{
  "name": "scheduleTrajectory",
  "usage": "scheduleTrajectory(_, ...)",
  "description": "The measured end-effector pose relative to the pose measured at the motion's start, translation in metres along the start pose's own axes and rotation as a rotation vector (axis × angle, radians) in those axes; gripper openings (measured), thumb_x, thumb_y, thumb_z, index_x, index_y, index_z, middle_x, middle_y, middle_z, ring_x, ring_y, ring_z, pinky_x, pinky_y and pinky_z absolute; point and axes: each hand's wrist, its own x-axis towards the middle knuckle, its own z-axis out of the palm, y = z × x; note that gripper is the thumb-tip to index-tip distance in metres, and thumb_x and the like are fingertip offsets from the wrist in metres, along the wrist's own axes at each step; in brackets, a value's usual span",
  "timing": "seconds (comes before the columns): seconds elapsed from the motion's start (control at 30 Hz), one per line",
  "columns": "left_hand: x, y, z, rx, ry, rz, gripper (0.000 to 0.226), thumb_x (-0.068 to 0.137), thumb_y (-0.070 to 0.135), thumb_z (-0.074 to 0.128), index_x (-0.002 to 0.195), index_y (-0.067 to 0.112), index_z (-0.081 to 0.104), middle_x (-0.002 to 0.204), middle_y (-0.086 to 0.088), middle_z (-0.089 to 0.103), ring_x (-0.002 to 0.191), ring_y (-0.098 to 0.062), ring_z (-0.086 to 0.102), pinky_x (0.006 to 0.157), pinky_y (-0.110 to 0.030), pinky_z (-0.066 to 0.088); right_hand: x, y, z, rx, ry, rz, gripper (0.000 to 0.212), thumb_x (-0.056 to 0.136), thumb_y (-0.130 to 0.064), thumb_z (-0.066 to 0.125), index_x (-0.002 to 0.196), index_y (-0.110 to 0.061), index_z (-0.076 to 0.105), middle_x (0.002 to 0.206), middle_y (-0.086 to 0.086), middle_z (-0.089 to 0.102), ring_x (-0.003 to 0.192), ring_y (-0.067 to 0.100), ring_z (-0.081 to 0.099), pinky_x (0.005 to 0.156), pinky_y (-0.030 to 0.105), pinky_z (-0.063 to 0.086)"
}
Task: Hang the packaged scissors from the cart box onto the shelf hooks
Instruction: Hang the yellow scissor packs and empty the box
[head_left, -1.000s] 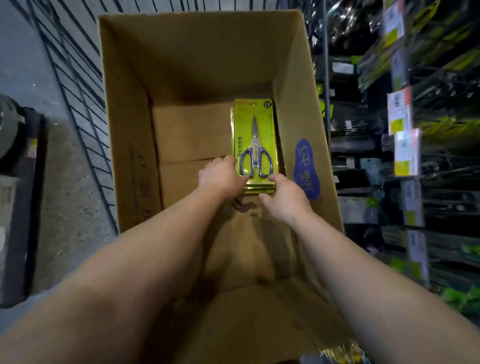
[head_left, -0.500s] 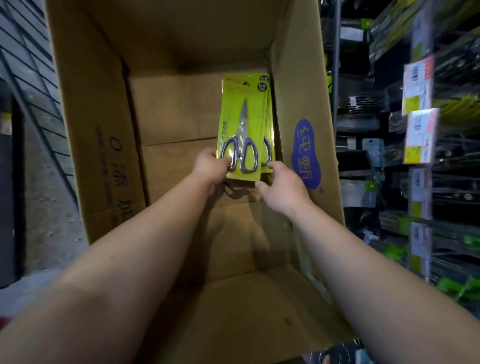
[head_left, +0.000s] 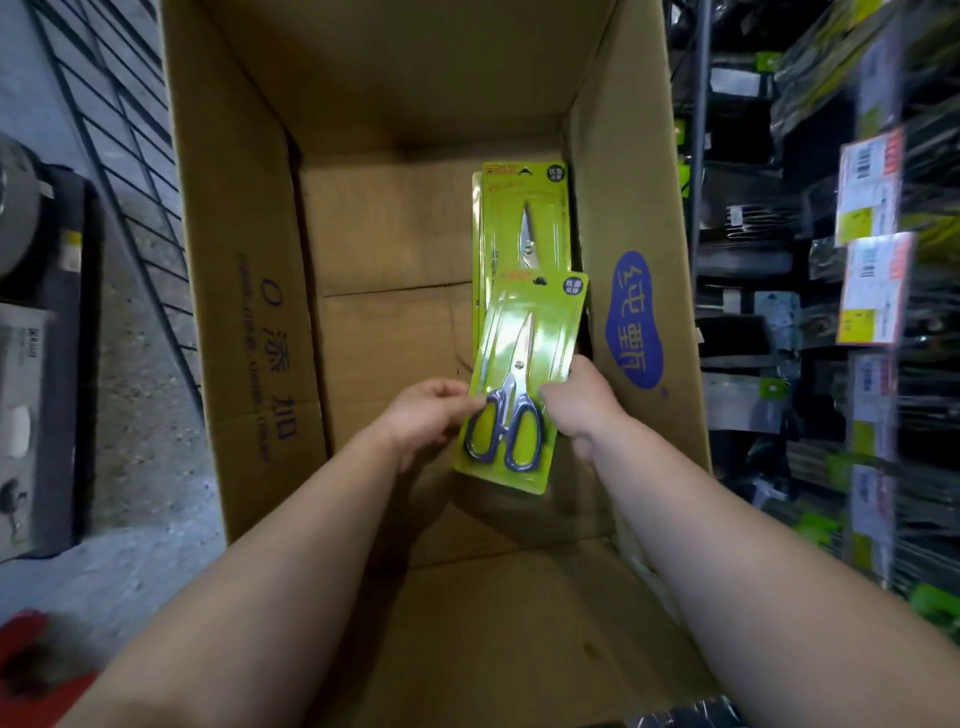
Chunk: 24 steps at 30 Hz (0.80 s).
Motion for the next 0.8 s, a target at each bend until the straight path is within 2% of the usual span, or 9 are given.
scheduleTrajectory(0.07,0.008,0.015,0.000,-0.040,0.094,0.058,0.040,0.084,0.039,0.074,0.115,0.016,0.062,0.107,-0.004,0.070,0.099,-0.021,0.065,0.072,-0.030,0.044,-0.001,0.009,0.002,-0.060,-0.055,0.054,0.031,0.089,0.003,0.043,0.115,-0.009,0.054,0.104,0.009,0.060,0.087,0.026,0.057,0.061,0.025,0.042)
scheduleTrajectory(0.17,0.023,0.047,0.004,-0.079,0.301,0.154,0.040,0.088,0.037,0.071,0.117,0.013,0.059,0.112,-0.006,0.067,0.101,-0.022,0.063,0.082,-0.031,0.046,-0.006,0.024,0.002,-0.120,-0.102,0.131,0.034,0.087,0.004,0.040,0.116,-0.001,0.057,0.098,0.011,0.058,0.080,0.024,0.053,0.069,0.026,0.043)
scheduleTrajectory(0.23,0.036,0.066,0.011,-0.062,0.329,0.194,0.049,0.086,0.039,0.073,0.123,0.010,0.059,0.118,-0.009,0.066,0.105,-0.024,0.064,0.086,-0.032,0.048,-0.008,0.034,0.000,-0.121,-0.123,0.184,0.030,0.091,0.004,0.039,0.117,-0.001,0.054,0.100,0.010,0.054,0.081,0.022,0.050,0.070,0.027,0.042)
scheduleTrajectory(0.33,0.047,0.088,0.028,-0.009,0.353,0.218,0.061,0.084,0.041,0.075,0.131,0.009,0.053,0.123,-0.006,0.061,0.110,-0.024,0.060,0.092,-0.032,0.048,-0.012,0.044,-0.001,-0.088,-0.097,0.231,0.024,0.094,0.001,0.038,0.113,-0.006,0.051,0.093,0.006,0.050,0.068,0.016,0.045,0.056,0.026,0.037)
scheduleTrajectory(0.5,0.060,0.098,0.047,0.052,0.387,0.206,0.072,0.079,0.032,0.082,0.138,0.009,0.047,0.132,-0.007,0.055,0.116,-0.024,0.057,0.099,-0.034,0.049,-0.022,0.065,0.006,-0.008,-0.058,0.258,0.027,0.089,-0.003,0.042,0.111,-0.007,0.057,0.103,0.011,0.061,0.080,0.022,0.054,0.070,0.029,0.045)
scheduleTrajectory(0.6,0.059,0.093,0.045,0.057,0.410,0.201,0.058,0.081,0.024,0.080,0.130,0.011,0.052,0.119,-0.004,0.060,0.100,-0.021,0.063,0.087,-0.031,0.055,-0.024,0.070,0.002,0.035,-0.045,0.253,0.024,0.091,-0.002,0.039,0.106,-0.011,0.055,0.091,0.005,0.055,0.069,0.015,0.045,0.056,0.024,0.037)
scheduleTrajectory(0.7,0.048,0.083,0.032,0.005,0.391,0.170,0.031,0.088,0.010,0.072,0.116,0.011,0.058,0.095,-0.004,0.061,0.068,-0.013,0.059,0.048,-0.019,0.051,-0.024,0.065,0.000,0.040,-0.031,0.224,0.024,0.090,-0.002,0.038,0.105,-0.010,0.055,0.089,0.005,0.053,0.065,0.015,0.042,0.053,0.025,0.033)
scheduleTrajectory(0.73,0.044,0.077,0.026,-0.029,0.383,0.132,0.028,0.089,0.006,0.070,0.114,0.011,0.058,0.094,-0.006,0.063,0.064,-0.011,0.057,0.041,-0.018,0.049,-0.025,0.061,0.000,0.044,-0.036,0.214,0.024,0.090,-0.002,0.038,0.104,-0.010,0.055,0.088,0.005,0.053,0.064,0.015,0.041,0.053,0.025,0.033)
scheduleTrajectory(0.8,0.035,0.061,0.014,-0.101,0.374,0.061,0.029,0.090,0.002,0.067,0.115,0.010,0.055,0.106,-0.012,0.066,0.065,-0.013,0.057,0.045,-0.027,0.051,-0.028,0.053,0.000,0.065,-0.045,0.190,0.022,0.089,-0.001,0.039,0.101,-0.011,0.055,0.086,0.005,0.053,0.064,0.017,0.042,0.054,0.025,0.035)
